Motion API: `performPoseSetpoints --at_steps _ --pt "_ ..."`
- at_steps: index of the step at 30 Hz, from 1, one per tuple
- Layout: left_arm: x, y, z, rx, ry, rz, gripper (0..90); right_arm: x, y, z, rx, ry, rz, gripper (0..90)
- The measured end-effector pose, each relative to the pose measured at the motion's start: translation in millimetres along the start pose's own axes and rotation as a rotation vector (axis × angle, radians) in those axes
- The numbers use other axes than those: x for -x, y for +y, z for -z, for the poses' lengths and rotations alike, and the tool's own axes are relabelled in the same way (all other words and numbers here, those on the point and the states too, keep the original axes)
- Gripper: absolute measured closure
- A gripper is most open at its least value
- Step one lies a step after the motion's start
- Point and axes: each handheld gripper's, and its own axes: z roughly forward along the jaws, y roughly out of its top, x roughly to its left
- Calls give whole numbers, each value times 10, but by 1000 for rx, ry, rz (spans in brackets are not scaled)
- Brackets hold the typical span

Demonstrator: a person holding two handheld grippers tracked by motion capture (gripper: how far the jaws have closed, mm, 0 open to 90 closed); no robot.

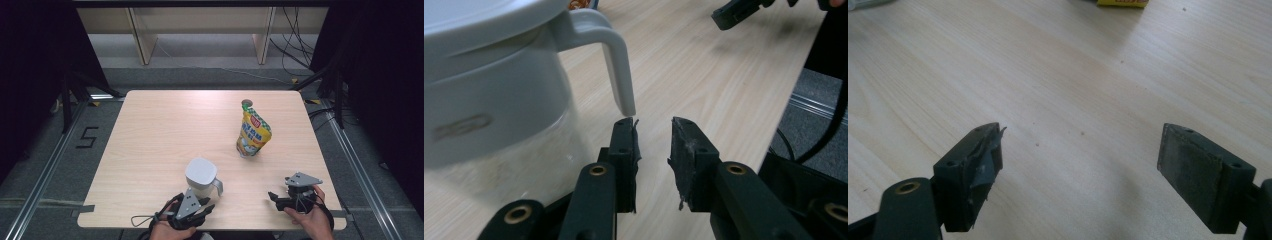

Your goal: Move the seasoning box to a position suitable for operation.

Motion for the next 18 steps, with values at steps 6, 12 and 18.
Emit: performPoseSetpoints --at_steps 6,12,18 --pt "-30 134 -132 0 35 36 713 -14 -9 0 -20 21 -28 194" --pt "-125 163 -262 -33 44 -86 710 -9 -9 -17 -19 33 -2 198" --pt "-96 199 -316 -34 75 -58 735 -29 -15 -13 -27 42 -16 199"
